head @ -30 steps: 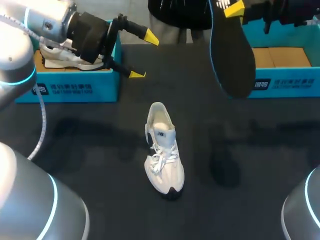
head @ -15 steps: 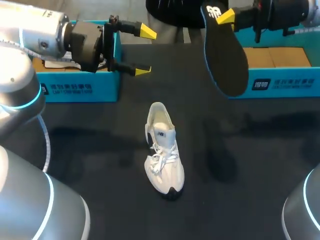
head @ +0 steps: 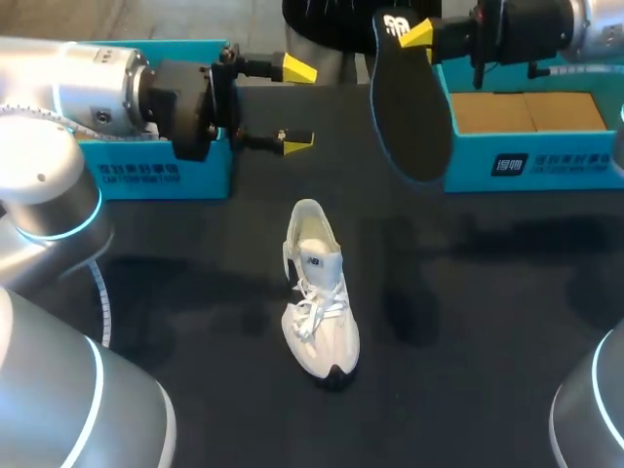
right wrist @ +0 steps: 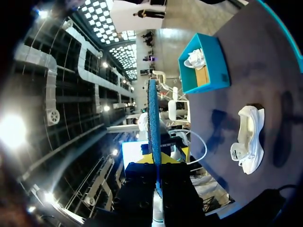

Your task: Take the shoe out of the shoebox, open the shoe tongue, remove and reinsert the insole, then place the shoe into the shoebox

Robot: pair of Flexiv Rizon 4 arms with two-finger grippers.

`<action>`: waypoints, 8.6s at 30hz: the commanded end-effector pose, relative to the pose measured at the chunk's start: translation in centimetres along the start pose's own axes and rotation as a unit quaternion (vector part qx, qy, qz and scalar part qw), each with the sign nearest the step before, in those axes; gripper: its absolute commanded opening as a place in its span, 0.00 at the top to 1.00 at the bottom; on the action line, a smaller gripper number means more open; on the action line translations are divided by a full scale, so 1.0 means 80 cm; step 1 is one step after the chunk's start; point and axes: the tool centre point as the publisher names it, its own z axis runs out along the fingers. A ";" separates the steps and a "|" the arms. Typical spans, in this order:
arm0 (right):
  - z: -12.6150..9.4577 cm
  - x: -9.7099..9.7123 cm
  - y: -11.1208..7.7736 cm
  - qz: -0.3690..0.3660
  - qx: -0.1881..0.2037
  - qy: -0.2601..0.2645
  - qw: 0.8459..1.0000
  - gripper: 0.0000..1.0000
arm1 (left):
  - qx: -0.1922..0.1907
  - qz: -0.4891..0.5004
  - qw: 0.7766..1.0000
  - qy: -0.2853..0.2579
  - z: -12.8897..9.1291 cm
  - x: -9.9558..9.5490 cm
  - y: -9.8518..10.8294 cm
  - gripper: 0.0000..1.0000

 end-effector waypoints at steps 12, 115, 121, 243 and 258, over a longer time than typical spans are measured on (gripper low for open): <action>0.035 -0.014 0.020 0.038 0.024 -0.012 0.999 1.00 | 0.001 0.034 0.999 -0.019 0.020 -0.013 -0.010 0.00; -0.022 -0.046 -0.093 -0.094 -0.053 0.005 0.994 0.00 | -0.013 0.047 0.998 -0.034 0.017 -0.006 0.012 1.00; -0.022 -0.046 -0.093 -0.094 -0.053 0.005 0.994 0.00 | -0.013 0.047 0.998 -0.034 0.017 -0.006 0.012 1.00; -0.022 -0.046 -0.093 -0.094 -0.053 0.005 0.994 0.00 | 0.060 -0.987 0.124 -0.085 -0.002 -0.022 -0.028 1.00; -0.014 -0.017 -0.096 -0.069 -0.065 -0.113 0.989 0.00 | 0.068 -0.991 0.060 -0.100 0.015 0.013 -0.022 1.00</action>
